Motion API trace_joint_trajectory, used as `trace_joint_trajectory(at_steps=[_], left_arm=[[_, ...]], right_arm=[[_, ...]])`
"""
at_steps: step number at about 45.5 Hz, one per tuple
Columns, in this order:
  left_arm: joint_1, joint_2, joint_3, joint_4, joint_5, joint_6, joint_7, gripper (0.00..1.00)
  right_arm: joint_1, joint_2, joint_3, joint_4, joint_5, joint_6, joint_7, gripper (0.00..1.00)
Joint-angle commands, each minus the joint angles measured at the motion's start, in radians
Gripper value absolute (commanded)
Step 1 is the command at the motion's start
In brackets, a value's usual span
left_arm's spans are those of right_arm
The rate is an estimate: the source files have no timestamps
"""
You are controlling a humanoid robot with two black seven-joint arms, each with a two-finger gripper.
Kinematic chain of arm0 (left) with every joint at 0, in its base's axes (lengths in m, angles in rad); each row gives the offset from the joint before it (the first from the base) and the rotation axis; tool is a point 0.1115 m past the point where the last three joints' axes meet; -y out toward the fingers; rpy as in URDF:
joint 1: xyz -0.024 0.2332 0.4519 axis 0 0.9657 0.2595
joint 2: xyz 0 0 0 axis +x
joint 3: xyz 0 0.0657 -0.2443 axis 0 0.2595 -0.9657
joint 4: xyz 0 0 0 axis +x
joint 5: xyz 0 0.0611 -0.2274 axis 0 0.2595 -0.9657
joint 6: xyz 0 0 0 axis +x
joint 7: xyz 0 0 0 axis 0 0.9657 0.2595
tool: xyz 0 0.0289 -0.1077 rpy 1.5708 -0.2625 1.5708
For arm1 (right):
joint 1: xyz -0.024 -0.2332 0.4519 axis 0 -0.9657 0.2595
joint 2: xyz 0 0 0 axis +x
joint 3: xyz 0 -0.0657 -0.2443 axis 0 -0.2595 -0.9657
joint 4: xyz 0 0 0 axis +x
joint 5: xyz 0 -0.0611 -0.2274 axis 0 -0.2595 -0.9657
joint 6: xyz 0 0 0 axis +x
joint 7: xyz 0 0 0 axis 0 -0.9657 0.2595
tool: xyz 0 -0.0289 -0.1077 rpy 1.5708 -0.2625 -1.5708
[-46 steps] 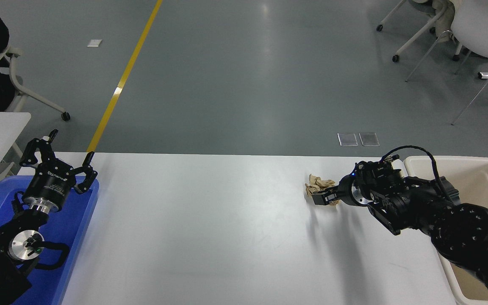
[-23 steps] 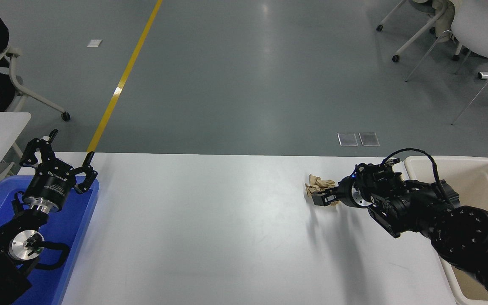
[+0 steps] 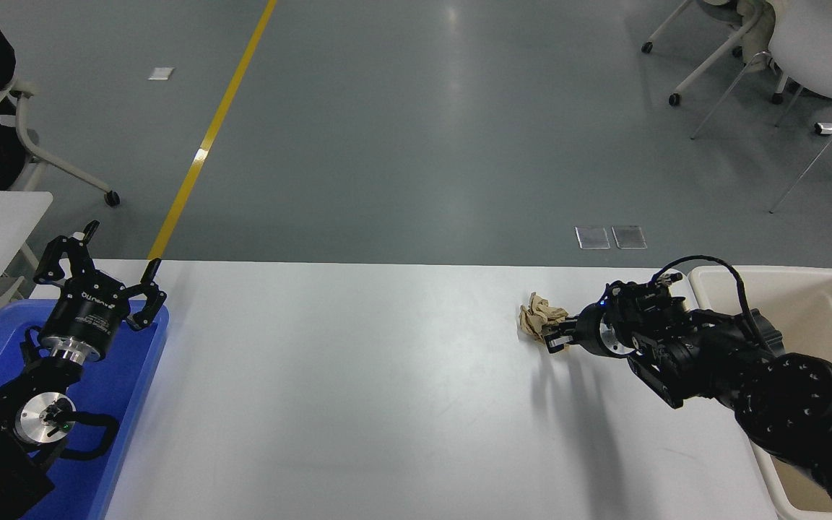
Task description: Clean the table surface
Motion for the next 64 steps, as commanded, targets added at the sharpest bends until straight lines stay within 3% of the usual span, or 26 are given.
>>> trace_joint_trajectory(at_steps=[1,12,27,42,64], left_arm=[[0.0,-0.001,0.001,0.0,0.0,0.0,0.0,1.0],[0.0,0.001,0.001,0.0,0.0,0.0,0.0,1.0],[-0.002,-0.001,0.001,0.0,0.0,0.0,0.0,1.0],[-0.002,0.001,0.001,0.0,0.0,0.0,0.0,1.0],[-0.002,0.001,0.001,0.0,0.0,0.0,0.0,1.0]], right_arm=[[0.014,0.0,0.011,0.0,0.004,0.005,0.01,0.0],[0.095,-0.002,0.066,0.051,0.078,0.014,0.076,0.0],[0.245,-0.256,0.258,0.304,0.176,0.089,0.091,0.0],[0.241,-0.373,0.542,0.311,0.176,0.209,0.091,0.0],[0.147,-0.474,0.89,0.262,0.221,0.25,0.081,0.0]])
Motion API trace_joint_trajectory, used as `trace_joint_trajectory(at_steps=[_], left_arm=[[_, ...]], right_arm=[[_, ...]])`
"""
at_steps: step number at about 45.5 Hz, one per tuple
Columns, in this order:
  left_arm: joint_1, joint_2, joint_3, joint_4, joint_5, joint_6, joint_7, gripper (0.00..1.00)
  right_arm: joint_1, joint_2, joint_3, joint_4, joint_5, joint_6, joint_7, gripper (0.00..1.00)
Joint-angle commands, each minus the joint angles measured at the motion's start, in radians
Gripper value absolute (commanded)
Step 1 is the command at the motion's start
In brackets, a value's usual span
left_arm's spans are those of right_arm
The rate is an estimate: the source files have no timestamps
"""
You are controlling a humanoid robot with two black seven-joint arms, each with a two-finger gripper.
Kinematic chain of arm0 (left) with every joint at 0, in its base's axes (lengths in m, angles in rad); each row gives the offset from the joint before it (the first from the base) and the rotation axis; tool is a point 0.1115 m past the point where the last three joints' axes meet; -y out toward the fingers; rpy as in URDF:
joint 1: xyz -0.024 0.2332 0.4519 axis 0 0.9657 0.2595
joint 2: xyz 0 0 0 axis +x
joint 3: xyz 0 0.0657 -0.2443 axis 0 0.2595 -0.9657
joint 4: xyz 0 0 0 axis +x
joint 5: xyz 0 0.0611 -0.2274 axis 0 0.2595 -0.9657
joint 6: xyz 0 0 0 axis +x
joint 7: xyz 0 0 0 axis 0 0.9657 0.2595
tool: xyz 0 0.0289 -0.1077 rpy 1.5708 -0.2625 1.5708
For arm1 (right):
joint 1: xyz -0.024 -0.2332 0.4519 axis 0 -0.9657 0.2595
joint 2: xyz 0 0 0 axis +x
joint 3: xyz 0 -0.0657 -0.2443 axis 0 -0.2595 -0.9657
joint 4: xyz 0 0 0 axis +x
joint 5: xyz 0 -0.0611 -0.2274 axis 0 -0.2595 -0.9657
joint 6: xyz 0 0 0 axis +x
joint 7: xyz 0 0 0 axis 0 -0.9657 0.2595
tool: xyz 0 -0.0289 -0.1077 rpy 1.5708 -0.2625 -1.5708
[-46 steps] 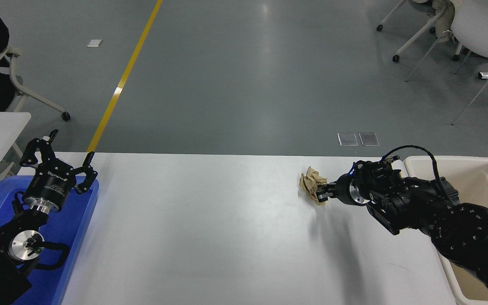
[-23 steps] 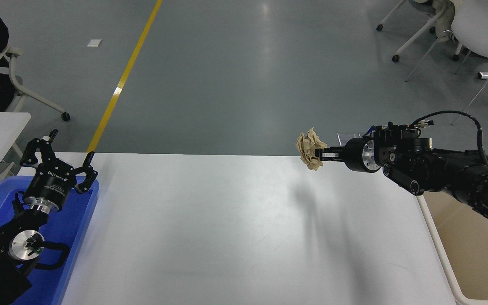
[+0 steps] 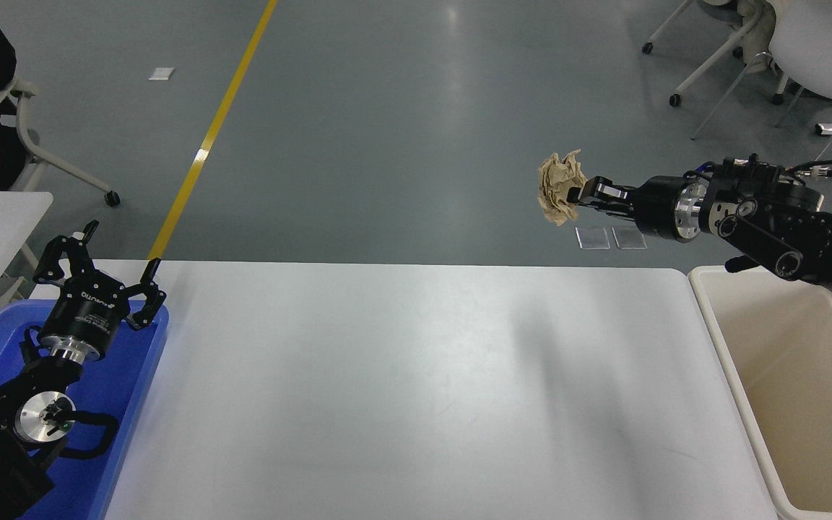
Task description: Clean the table surface
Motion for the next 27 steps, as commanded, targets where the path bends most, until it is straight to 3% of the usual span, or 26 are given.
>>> trace_joint_trajectory(at_steps=[1,27], left_arm=[[0.0,0.0,0.0,0.0,0.0,0.0,0.0,1.0],[0.0,0.0,0.0,0.0,0.0,0.0,0.0,1.0]], right_arm=[[-0.06,-0.056,0.206,-0.035,0.039,0.03,-0.007,0.0],[-0.217,-0.114,0.579,-0.195,0.286,0.04,-0.024,0.0]])
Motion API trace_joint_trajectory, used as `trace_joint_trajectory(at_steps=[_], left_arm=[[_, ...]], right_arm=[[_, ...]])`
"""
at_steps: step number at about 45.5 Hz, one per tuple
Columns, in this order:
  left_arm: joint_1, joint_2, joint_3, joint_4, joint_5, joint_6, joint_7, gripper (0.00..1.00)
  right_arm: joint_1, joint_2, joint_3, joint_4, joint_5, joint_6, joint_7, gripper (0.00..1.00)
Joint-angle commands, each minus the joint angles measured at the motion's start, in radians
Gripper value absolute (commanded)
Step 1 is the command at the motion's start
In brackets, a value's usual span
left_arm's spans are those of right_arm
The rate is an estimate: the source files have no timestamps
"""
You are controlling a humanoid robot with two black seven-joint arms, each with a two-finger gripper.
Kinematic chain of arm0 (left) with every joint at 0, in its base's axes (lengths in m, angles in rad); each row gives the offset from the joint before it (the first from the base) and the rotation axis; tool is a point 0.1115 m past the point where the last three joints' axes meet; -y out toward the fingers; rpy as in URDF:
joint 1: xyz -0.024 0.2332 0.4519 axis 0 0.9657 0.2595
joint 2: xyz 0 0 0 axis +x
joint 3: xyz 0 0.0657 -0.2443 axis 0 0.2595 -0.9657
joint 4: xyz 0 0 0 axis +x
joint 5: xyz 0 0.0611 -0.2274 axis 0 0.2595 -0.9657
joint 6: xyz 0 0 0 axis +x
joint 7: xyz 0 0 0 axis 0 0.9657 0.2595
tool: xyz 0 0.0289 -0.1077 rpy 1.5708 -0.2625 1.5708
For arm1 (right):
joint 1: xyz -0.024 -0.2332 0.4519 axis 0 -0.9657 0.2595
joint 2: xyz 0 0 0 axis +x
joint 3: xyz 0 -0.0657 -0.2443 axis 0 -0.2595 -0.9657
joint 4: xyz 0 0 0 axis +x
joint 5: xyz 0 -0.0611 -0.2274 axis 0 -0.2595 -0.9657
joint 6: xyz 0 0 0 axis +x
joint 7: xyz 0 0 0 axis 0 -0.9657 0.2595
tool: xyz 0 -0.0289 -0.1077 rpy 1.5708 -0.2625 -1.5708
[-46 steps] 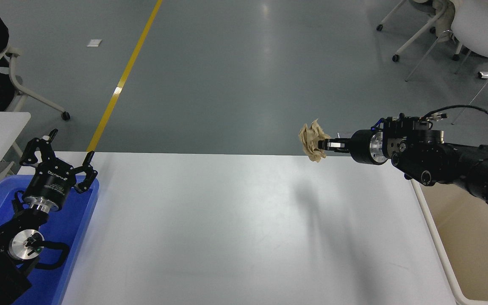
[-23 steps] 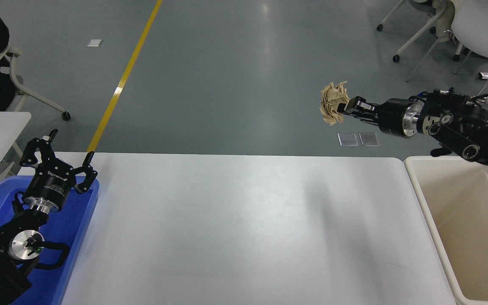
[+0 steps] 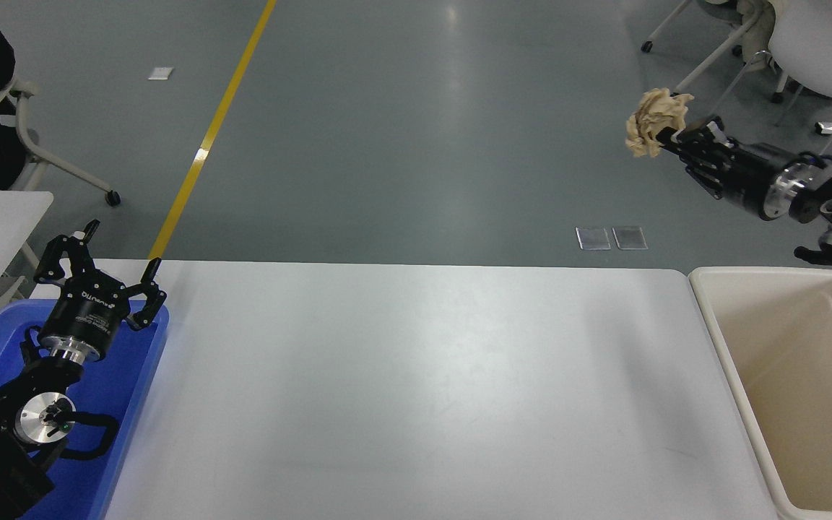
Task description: Clean the table surface
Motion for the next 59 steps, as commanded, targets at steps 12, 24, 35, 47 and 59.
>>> trace_joint_trajectory(at_steps=[12,24,35,47,59], left_arm=[[0.0,0.0,0.0,0.0,0.0,0.0,0.0,1.0],[0.0,0.0,0.0,0.0,0.0,0.0,0.0,1.0],[0.0,0.0,0.0,0.002,0.0,0.0,0.0,1.0],[0.0,0.0,0.0,0.0,0.0,0.0,0.0,1.0],[0.0,0.0,0.0,0.0,0.0,0.0,0.0,1.0]], right_arm=[[-0.155,-0.014,0.349,-0.125,0.226,-0.016,-0.008,0.0],[-0.211,-0.011,0.462,-0.131,0.379,-0.056,-0.008,0.0],[-0.273,-0.006,0.544,-0.131,0.467,-0.113,-0.007,0.0],[-0.34,0.003,0.545,-0.152,0.514,-0.13,0.0,0.0],[-0.379,0.007,0.535,-0.151,0.514,-0.121,0.003,0.0]])
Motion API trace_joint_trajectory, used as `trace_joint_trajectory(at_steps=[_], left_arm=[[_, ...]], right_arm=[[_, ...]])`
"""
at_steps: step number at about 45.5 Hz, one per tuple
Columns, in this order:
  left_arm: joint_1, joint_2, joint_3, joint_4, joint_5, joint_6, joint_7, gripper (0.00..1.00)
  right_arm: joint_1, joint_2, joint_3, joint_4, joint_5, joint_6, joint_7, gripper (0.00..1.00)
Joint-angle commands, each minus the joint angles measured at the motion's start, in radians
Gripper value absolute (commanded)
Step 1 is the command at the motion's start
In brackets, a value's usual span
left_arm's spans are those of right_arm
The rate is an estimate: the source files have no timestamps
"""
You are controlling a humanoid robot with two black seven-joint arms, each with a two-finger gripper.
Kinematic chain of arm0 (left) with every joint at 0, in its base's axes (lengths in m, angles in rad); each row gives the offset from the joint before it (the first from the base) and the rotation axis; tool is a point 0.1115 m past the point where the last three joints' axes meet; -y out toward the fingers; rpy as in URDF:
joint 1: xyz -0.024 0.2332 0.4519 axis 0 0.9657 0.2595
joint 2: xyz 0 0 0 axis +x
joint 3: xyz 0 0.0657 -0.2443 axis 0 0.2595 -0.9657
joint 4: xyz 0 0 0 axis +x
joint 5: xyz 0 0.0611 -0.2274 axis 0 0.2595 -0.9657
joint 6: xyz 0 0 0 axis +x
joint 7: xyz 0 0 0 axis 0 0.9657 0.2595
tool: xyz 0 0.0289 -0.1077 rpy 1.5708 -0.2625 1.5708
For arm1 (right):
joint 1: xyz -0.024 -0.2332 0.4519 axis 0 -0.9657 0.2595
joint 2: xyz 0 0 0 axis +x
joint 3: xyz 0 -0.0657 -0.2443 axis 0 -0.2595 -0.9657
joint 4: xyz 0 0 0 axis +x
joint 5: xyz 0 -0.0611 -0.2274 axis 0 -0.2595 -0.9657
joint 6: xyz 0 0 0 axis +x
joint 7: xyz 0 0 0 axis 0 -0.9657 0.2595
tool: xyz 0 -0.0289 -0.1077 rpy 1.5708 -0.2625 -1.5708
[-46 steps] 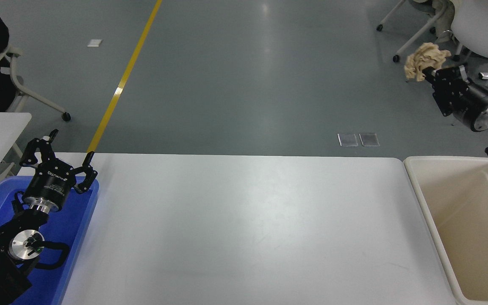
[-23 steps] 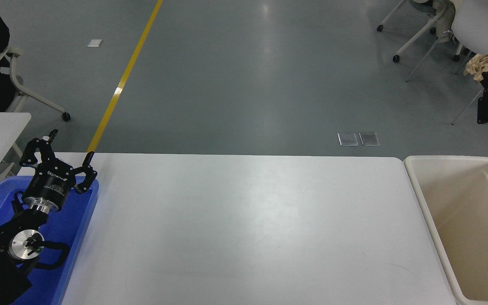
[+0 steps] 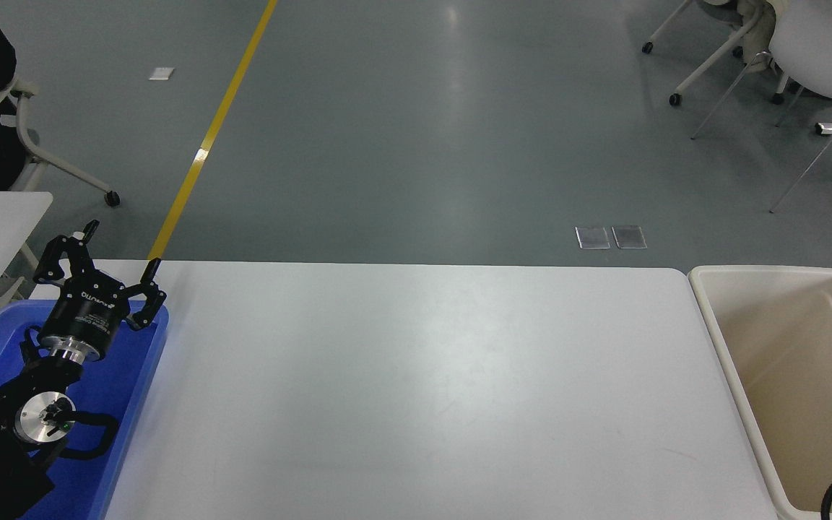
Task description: Clean the table surface
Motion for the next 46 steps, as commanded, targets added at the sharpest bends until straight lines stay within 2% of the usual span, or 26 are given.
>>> trace_joint_trajectory(at_steps=[1,10,26,38,46], left_arm=[[0.0,0.0,0.0,0.001,0.0,0.0,0.0,1.0],[0.0,0.0,0.0,0.0,0.0,0.0,0.0,1.0],[0.0,0.0,0.0,0.0,0.0,0.0,0.0,1.0],[0.0,0.0,0.0,0.0,0.0,0.0,0.0,1.0],[0.0,0.0,0.0,0.0,0.0,0.0,0.0,1.0]], right_arm=[[-0.043,0.004,-0.002,-0.003,0.015,0.001,0.003,0.0],[-0.082,0.011,-0.08,-0.004,0.011,0.002,0.002,0.0],[-0.134,0.04,-0.446,-0.116,-0.005,-0.012,-0.007,0.0],[-0.136,0.044,-0.779,-0.157,-0.009,-0.084,-0.037,0.0],[-0.132,0.041,-0.902,-0.157,-0.009,-0.128,-0.049,0.0]])
